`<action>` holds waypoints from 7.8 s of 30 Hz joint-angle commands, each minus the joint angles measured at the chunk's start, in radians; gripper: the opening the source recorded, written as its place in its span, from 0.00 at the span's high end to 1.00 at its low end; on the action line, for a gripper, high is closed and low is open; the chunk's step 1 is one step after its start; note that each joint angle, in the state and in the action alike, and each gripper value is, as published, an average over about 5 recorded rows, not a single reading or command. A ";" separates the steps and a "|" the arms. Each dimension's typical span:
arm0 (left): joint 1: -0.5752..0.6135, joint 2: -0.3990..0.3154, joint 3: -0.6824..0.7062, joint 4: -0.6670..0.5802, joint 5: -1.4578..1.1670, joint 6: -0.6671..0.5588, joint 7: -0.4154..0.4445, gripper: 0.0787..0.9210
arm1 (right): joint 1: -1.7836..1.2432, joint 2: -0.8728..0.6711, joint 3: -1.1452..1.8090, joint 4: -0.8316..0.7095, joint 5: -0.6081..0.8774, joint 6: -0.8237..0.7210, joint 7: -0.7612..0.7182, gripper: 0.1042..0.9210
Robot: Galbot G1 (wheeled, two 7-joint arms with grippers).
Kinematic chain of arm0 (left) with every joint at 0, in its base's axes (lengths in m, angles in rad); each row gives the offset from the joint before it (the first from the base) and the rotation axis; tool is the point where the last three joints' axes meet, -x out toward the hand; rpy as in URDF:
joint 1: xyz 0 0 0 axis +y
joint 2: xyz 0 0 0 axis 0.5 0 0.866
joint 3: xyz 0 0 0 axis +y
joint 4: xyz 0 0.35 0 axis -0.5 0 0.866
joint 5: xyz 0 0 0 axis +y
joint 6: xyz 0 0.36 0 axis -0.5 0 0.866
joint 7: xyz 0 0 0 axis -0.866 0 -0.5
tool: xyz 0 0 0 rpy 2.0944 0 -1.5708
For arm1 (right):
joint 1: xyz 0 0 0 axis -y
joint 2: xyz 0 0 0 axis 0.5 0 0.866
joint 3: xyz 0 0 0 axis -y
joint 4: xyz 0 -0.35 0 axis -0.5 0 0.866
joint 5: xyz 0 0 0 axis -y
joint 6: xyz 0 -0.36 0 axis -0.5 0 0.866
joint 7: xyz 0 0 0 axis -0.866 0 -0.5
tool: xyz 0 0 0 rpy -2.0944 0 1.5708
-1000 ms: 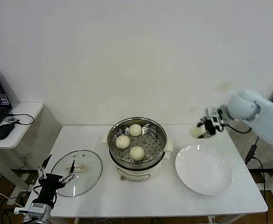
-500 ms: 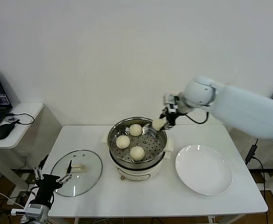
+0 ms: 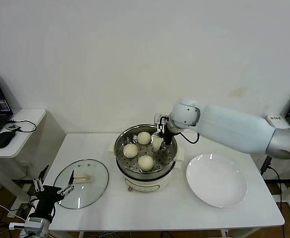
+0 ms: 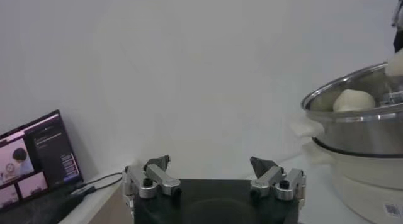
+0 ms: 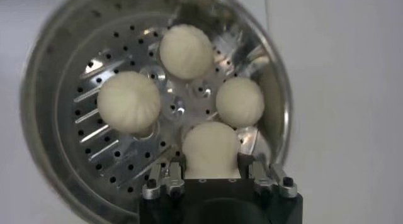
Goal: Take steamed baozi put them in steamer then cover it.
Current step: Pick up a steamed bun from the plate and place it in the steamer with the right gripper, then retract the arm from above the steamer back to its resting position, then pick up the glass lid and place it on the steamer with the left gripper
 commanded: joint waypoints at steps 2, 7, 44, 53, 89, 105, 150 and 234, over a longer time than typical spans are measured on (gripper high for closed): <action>-0.001 0.000 0.001 0.001 0.001 0.001 0.000 0.12 | -0.051 0.047 -0.006 -0.033 -0.010 -0.042 0.039 0.49; -0.002 -0.003 0.003 0.001 0.002 0.001 0.000 0.12 | -0.054 0.036 0.015 -0.019 -0.007 -0.042 0.046 0.43; -0.030 -0.009 0.078 0.034 0.067 0.034 -0.064 0.12 | -1.590 -0.113 1.749 0.494 -0.071 0.647 0.584 0.12; -0.050 -0.030 0.093 0.111 0.512 0.007 -0.145 0.12 | -1.815 0.171 2.082 0.499 -0.078 0.739 0.398 0.12; -0.202 0.132 0.154 0.402 1.248 -0.041 -0.002 0.12 | -1.922 0.337 2.219 0.469 -0.146 0.742 0.467 0.12; -0.327 0.106 0.189 0.526 1.242 -0.056 -0.002 0.12 | -1.939 0.358 2.218 0.467 -0.164 0.749 0.456 0.12; -0.514 0.065 0.243 0.745 1.234 -0.069 -0.019 0.20 | -1.948 0.380 2.210 0.430 -0.208 0.763 0.442 0.12; -0.958 -0.208 0.813 0.402 1.368 0.500 0.432 0.91 | -1.968 0.519 2.016 0.434 -0.554 0.846 0.508 0.12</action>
